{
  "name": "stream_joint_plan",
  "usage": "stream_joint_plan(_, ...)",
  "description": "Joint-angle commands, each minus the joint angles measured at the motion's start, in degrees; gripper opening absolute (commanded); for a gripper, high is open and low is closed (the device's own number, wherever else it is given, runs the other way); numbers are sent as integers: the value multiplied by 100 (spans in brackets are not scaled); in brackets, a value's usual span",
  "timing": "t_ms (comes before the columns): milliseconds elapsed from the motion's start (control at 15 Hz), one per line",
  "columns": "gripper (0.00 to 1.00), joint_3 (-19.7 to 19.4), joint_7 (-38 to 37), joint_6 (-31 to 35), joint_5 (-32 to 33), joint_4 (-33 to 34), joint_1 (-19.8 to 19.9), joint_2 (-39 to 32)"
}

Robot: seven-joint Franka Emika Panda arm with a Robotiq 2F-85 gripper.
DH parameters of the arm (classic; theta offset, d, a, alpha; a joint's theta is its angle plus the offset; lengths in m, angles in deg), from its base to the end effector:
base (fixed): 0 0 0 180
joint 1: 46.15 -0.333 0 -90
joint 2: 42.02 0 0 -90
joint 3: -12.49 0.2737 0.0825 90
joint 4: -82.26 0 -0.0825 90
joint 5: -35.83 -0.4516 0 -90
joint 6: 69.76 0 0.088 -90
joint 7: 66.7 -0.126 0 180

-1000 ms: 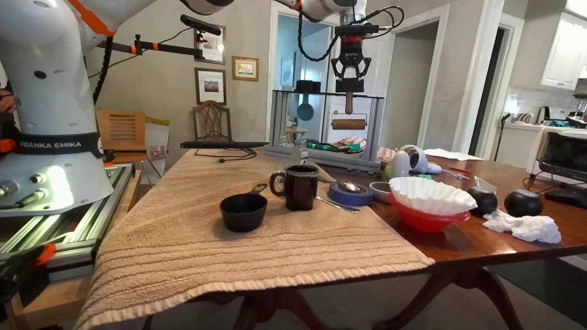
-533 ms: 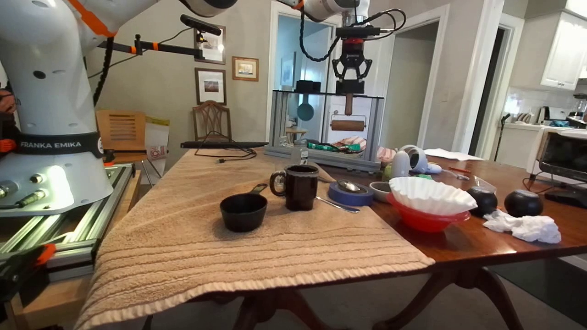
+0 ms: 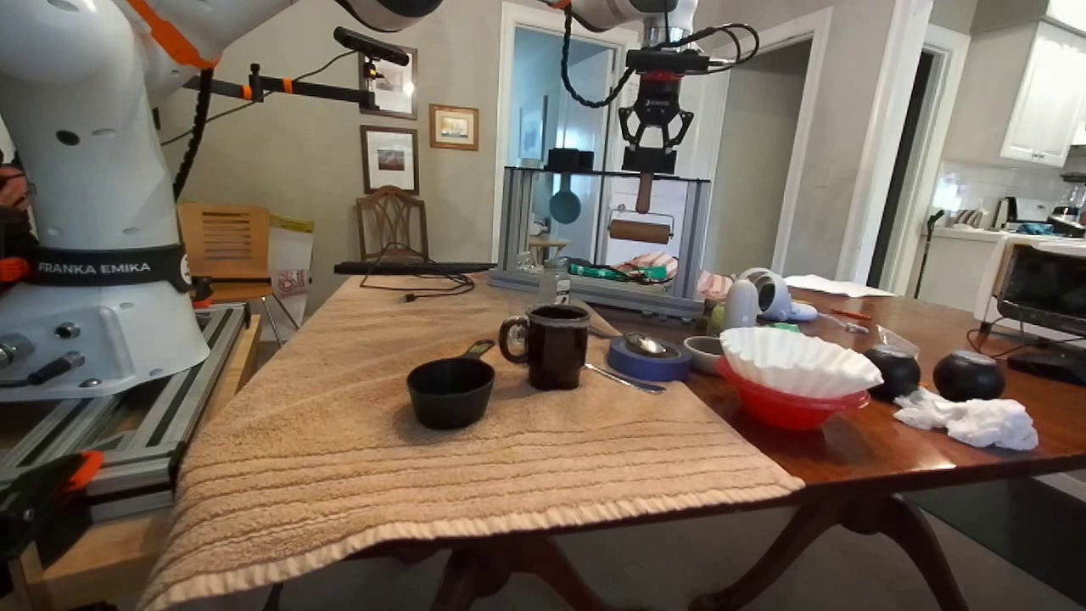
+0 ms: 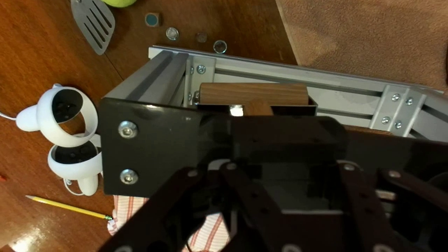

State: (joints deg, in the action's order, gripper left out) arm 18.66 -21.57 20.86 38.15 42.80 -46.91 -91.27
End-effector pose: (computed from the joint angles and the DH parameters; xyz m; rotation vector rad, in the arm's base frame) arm 0.8009 0.0549 0.4205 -2.8249 -1.3120 -0.0749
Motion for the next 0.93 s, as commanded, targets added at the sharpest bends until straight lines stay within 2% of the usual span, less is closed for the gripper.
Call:
stream_joint_plan(0, 47, 4, 0, 0, -4, 8, 3, 0)
stream_joint_plan(67, 22, 5, 0, 0, -5, 11, 3, -1)
stream_joint_plan(267, 22, -156, -322, -35, 198, -9, -165, 61)
stream_joint_plan(867, 22, -208, -822, -14, 313, 139, -306, 11)
